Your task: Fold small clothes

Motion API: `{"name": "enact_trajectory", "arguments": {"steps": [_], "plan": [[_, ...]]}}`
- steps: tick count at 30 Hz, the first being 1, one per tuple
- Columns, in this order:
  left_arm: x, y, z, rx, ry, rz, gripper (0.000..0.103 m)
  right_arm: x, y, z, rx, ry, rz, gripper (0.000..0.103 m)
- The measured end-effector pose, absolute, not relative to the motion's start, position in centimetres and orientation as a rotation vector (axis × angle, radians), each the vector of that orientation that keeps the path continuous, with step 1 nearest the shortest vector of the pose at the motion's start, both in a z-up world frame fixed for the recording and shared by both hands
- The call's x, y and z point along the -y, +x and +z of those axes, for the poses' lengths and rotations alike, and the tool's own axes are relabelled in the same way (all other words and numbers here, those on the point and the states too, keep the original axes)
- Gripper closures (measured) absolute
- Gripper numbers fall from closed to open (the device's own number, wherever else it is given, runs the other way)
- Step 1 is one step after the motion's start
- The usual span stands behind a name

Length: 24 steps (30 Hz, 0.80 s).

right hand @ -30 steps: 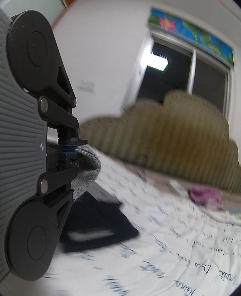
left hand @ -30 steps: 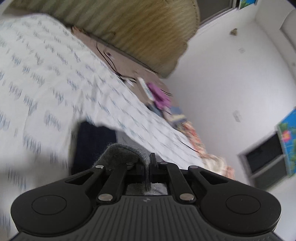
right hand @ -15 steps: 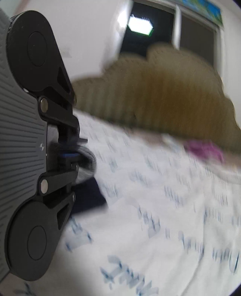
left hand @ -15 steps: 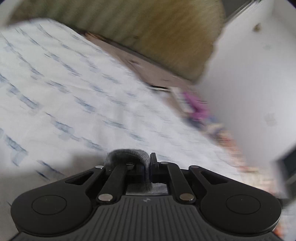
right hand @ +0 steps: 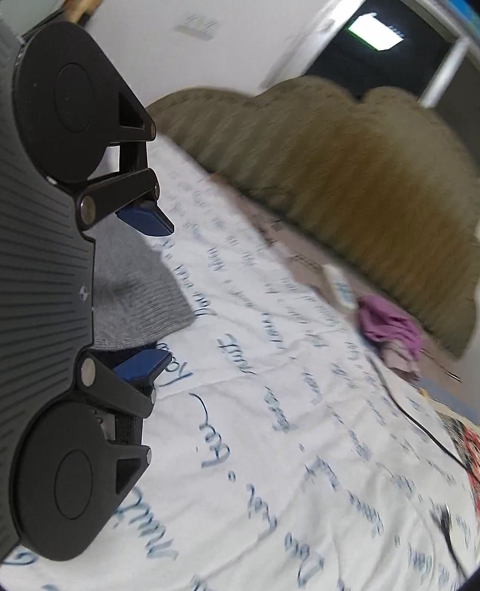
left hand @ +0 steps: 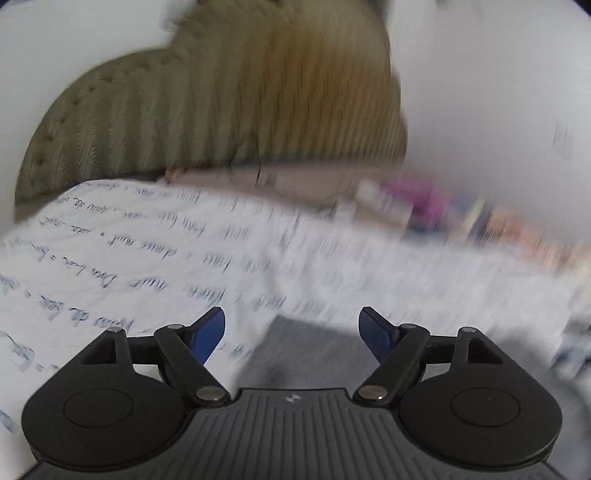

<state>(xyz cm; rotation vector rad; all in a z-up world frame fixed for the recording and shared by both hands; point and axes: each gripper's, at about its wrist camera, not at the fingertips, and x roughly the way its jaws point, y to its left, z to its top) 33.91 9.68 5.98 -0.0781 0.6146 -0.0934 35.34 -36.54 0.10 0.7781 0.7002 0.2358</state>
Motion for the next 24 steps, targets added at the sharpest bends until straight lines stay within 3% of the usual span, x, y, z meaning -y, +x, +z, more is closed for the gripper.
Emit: {"name": "enact_trajectory", "arguments": {"steps": [3,7,8,9,10,11,18,21,24], "plan": [[-7.6,35.3,3.3,-0.702,0.09,-0.081,0.024,34.0,37.5,-0.2,-0.77,0.584,0.211,0.036],[-6.1,36.1,2.0,-0.673,0.184,-0.032,0.023,30.9,39.8,-0.3,-0.8,0.427,0.211,0.036],[-6.0,36.9,1.8,-0.686,0.176,-0.023,0.023,30.6,39.9,-0.3,-0.798,0.427,0.232,0.047],[-6.0,37.6,1.6,-0.706,0.163,-0.022,0.025,30.2,40.1,-0.4,-0.807,0.419,0.257,0.065],[-5.9,38.2,1.5,-0.738,0.146,-0.038,0.047,29.8,40.4,-0.5,-0.829,0.392,0.268,0.087],[-5.8,38.9,1.3,-0.778,0.128,-0.072,0.098,29.5,40.7,-0.6,-0.85,0.369,0.268,0.087],[-4.4,39.0,3.3,-0.74,0.144,-0.105,0.097,32.8,38.4,0.7,-0.703,0.514,0.245,0.092],[-4.9,39.8,1.2,-0.809,0.152,-0.055,0.096,33.9,38.6,-1.9,-0.761,0.545,0.187,0.092],[-3.7,38.3,0.6,-0.726,0.26,-0.037,0.094,33.8,37.8,-2.4,-0.733,0.581,0.176,0.081]]}}
